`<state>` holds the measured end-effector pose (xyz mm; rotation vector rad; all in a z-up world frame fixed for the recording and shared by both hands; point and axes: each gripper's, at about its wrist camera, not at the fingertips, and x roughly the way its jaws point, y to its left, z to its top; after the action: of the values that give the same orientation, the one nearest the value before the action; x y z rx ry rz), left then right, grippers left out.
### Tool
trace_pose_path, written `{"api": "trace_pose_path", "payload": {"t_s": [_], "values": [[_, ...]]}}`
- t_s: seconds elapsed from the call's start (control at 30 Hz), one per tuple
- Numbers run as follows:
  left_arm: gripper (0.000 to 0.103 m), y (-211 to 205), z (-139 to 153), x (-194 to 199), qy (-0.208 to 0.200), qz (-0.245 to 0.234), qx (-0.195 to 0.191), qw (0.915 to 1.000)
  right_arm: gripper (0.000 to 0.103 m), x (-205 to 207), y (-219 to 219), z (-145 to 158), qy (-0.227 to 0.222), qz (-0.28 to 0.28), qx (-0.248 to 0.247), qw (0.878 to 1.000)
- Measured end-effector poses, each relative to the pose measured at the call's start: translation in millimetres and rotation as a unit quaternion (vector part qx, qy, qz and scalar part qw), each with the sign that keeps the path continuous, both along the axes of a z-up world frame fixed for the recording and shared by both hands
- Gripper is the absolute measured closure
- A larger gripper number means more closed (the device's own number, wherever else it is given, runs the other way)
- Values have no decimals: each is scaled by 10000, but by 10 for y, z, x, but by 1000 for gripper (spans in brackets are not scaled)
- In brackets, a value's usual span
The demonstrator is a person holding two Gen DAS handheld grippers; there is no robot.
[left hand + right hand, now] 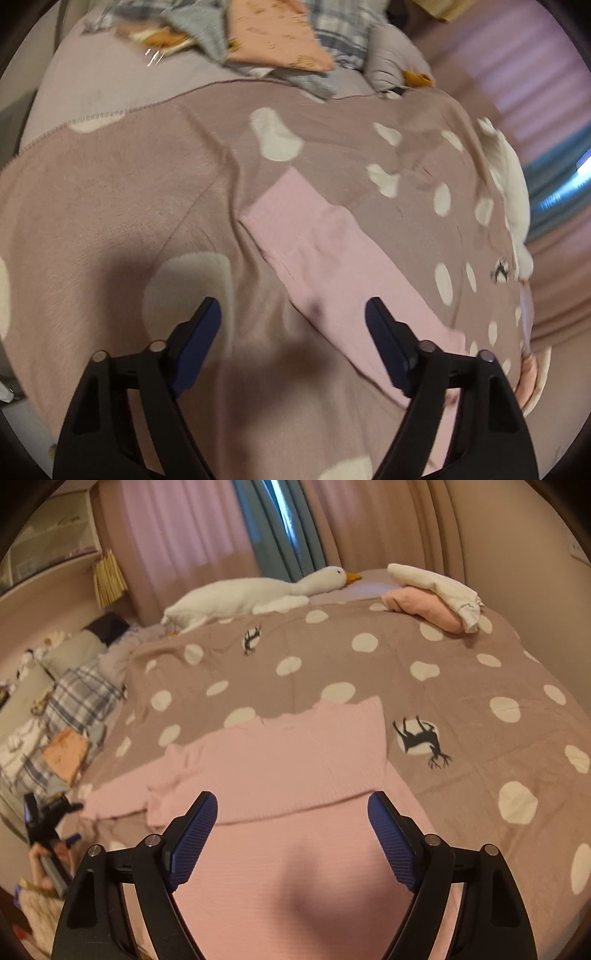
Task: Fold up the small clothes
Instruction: 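Move the left tool to the other sleeve cuff and grasp it, then lift the sleeve with the left tool, lay it across the body, release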
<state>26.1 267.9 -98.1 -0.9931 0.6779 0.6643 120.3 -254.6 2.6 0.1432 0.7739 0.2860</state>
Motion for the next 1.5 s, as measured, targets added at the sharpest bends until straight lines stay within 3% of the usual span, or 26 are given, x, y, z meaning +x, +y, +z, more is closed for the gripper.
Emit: {"api": "trace_pose_path", "payload": {"t_s": [0.13,0.3,0.4,0.47,0.53,0.87,1.1,1.3,1.5], "values": [[36,200,-141,29,-101,277,-194,9994,20,-20,-14,-40,153,-55,86,9998],[44,316,-169,104,-268,401,-104,9988,20,-24,-22,-57,223,-182,110,9995],[58,354,-193,159,-270,485,-29,9985,20,-24,-2,-70,252,-195,110,9994],[78,385,-221,190,-220,565,7,9982,20,-26,8,-80,274,-188,122,9994],[93,396,-245,218,-102,588,67,9982,20,-29,18,-89,292,-193,119,9993],[97,275,36,224,-92,540,446,9975,20,-63,4,-26,195,-222,82,9995],[98,102,385,263,-379,362,574,9970,20,-106,-79,-8,164,-282,233,9992],[98,-211,777,414,-591,-62,979,9934,20,-133,-147,-6,147,-304,311,9989],[98,-666,1117,617,-679,-644,1493,9844,20,-178,-257,9,98,-397,455,9981]]}}
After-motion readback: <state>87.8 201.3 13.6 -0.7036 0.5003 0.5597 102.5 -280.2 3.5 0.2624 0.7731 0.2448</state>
